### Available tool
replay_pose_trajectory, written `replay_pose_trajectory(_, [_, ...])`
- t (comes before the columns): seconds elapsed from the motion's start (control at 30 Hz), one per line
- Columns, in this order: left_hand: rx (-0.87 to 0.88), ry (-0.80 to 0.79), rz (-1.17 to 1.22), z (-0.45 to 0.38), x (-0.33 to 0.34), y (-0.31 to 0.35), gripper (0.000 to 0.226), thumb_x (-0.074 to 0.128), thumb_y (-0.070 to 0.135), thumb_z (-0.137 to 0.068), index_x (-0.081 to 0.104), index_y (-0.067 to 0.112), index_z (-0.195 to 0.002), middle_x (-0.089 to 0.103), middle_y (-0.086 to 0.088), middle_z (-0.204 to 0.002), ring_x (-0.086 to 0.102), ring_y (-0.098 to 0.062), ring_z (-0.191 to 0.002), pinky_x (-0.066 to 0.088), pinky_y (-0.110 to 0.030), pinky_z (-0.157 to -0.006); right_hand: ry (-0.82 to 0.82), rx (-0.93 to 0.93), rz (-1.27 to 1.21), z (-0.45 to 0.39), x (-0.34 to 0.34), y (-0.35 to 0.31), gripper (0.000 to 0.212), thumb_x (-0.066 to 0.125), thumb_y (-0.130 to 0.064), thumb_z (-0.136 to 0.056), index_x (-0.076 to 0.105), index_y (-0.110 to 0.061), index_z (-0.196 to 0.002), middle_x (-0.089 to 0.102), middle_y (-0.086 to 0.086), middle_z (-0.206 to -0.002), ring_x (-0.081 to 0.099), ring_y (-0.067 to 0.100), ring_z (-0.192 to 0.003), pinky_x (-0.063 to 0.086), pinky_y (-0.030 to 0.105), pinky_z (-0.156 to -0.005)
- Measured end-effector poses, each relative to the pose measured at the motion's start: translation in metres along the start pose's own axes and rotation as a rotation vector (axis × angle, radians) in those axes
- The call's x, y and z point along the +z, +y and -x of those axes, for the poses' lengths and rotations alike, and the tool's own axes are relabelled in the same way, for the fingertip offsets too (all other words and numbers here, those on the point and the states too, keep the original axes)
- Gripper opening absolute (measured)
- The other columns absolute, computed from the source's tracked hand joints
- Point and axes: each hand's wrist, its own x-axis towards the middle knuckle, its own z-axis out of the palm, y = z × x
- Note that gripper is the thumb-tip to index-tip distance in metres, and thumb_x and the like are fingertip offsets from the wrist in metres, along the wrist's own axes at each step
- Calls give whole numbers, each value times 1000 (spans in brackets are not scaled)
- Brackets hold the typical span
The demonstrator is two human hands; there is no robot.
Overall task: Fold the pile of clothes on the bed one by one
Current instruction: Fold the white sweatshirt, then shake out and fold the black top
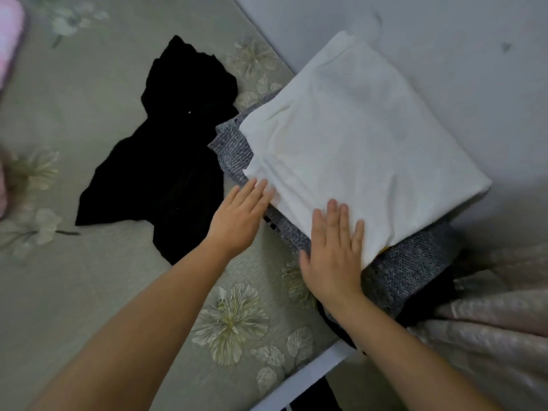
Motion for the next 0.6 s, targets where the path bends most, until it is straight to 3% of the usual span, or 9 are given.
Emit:
replay_pose_trajectory(0.07, [-168, -46, -23, 32, 4, -18, 51, 41, 19, -96, 25, 17, -144, 18, -10, -153, 12, -28, -142, 9, -41, -115, 27, -172, -44, -2, 2, -20, 65, 82, -18, -55, 62, 2, -113, 57, 23, -123, 53, 42, -114, 36, 62, -90])
replay_pose_trajectory(0.13, [-380, -123, -33, 67, 10, -40, 52, 34, 29, -98, 17, 20, -146, 8, -8, -155, 3, -24, -143, 6, -38, -115, -30, -306, -79, -7, 9, -46, 56, 77, -14, -62, 61, 1, -114, 58, 20, -124, 53, 39, -116, 40, 58, -92])
replay_pose_trajectory(0.27, [-723, -198, 23, 140, 33, -77, 57, 27, 35, -98, 9, 11, -147, 3, -12, -155, -1, -25, -143, 8, -38, -115, -317, -452, -176, -23, 43, -98, 53, 49, -25, -90, 36, -4, -137, 37, 13, -144, 28, 27, -136, 23, 40, -110])
replay_pose_trajectory(0.37, [-893, -258, 142, 196, 62, -86, 60, 25, 35, -98, 6, 3, -146, 0, -15, -155, -2, -25, -143, 5, -37, -115, -428, -434, -211, -26, 78, -134, 63, 47, -42, -91, 27, -11, -141, 32, 10, -146, 27, 26, -134, 27, 39, -107])
replay_pose_trajectory(0.47, [-1011, -228, 258, 236, 94, -87, 62, 30, 33, -98, 7, -1, -144, 1, -17, -154, -2, -26, -143, 1, -35, -116, -569, -374, -208, -25, 105, -159, 81, 54, -53, -83, 15, -20, -146, 15, 12, -152, 17, 31, -139, 25, 43, -109])
replay_pose_trajectory(0.53, [-1038, -183, 277, 255, 114, -82, 64, 34, 34, -97, 9, -3, -144, 2, -19, -153, -1, -27, -143, -1, -35, -115, -515, -328, -172, -25, 121, -166, 83, 60, -48, -81, 17, -18, -146, 14, 15, -152, 20, 32, -137, 25, 39, -108])
replay_pose_trajectory(0.6, [-1021, -104, 286, 265, 129, -80, 67, 33, 38, -96, 12, -5, -142, 6, -20, -152, 3, -29, -143, -1, -37, -114, -368, -273, -219, -29, 132, -168, 66, 62, -36, -84, 35, -11, -139, 30, 18, -143, 32, 31, -128, 28, 30, -103])
